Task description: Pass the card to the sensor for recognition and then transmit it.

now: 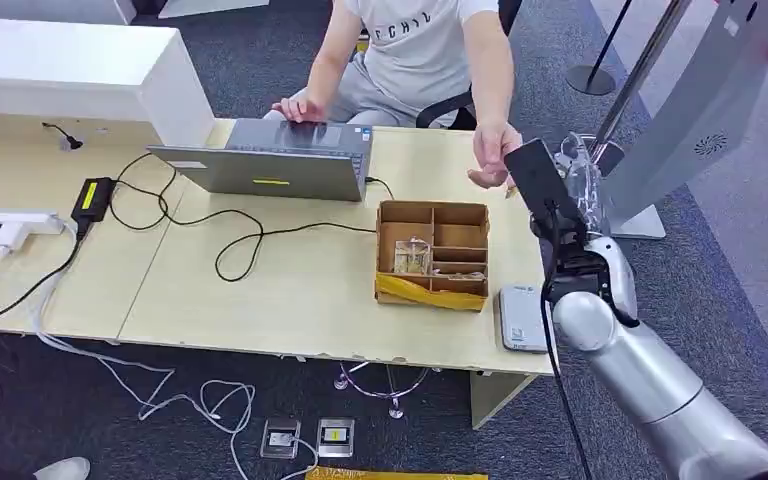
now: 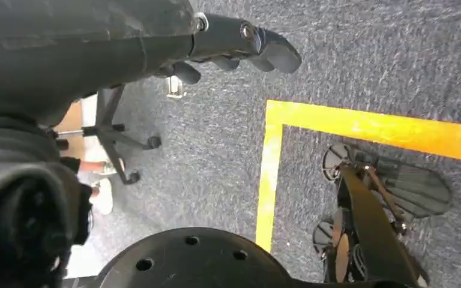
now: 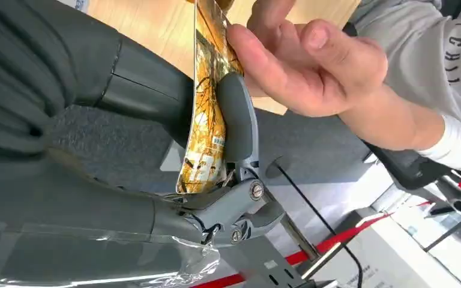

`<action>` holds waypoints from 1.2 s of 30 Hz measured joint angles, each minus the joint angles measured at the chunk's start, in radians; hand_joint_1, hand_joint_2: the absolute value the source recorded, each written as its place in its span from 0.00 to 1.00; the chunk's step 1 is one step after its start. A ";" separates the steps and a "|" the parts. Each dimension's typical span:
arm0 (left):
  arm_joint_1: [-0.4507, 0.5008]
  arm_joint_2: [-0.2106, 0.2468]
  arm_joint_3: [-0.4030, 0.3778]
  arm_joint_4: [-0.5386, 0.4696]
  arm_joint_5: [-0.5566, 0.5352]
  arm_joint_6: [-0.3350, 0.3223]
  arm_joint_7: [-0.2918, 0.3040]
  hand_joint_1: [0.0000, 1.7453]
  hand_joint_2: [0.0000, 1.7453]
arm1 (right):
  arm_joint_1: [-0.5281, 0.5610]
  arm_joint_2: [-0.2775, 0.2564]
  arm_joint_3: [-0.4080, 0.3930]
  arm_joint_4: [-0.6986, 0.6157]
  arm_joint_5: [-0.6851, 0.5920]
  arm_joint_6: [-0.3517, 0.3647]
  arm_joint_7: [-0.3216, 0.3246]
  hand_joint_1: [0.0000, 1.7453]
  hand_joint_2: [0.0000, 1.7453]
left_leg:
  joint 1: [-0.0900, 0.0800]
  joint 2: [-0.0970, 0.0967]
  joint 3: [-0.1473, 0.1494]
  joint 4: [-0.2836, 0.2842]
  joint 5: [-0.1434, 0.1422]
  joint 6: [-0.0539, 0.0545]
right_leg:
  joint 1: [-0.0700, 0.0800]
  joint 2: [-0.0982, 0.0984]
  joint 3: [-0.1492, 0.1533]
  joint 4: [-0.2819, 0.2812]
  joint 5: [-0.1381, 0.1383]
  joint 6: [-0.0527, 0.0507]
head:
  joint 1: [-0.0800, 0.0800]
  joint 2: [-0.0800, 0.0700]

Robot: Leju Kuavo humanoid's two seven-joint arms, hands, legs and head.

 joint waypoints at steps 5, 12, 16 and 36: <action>0.000 0.000 0.000 0.005 -0.007 -0.003 0.003 0.00 0.00 | 0.001 0.000 0.000 0.011 0.018 0.003 0.015 0.00 1.00 | 0.000 0.000 0.000 0.000 0.000 0.000 | 0.000 0.000 0.000 0.000 0.000 0.000 | 0.000 0.000; 0.000 0.000 0.000 0.008 -0.015 -0.003 0.004 0.00 0.00 | 0.001 -0.001 0.014 0.027 0.084 0.049 0.018 0.00 1.00 | 0.000 0.000 0.000 0.000 0.000 0.000 | 0.000 0.000 0.000 0.000 0.000 0.000 | 0.000 0.000; 0.000 0.000 -0.001 0.008 -0.019 -0.009 0.004 0.00 0.00 | 0.004 -0.006 0.016 0.024 0.116 0.089 0.030 0.00 1.00 | 0.000 0.000 0.000 0.000 0.000 0.000 | 0.000 0.000 0.000 0.000 0.000 0.000 | 0.000 0.000; 0.004 -0.003 0.000 0.018 0.007 0.037 0.061 0.00 0.00 | 0.119 -0.192 0.075 -0.387 0.462 0.493 0.153 0.00 1.00 | 0.000 0.001 0.000 0.000 0.000 0.000 | 0.000 0.001 -0.001 0.000 0.000 0.000 | 0.000 0.000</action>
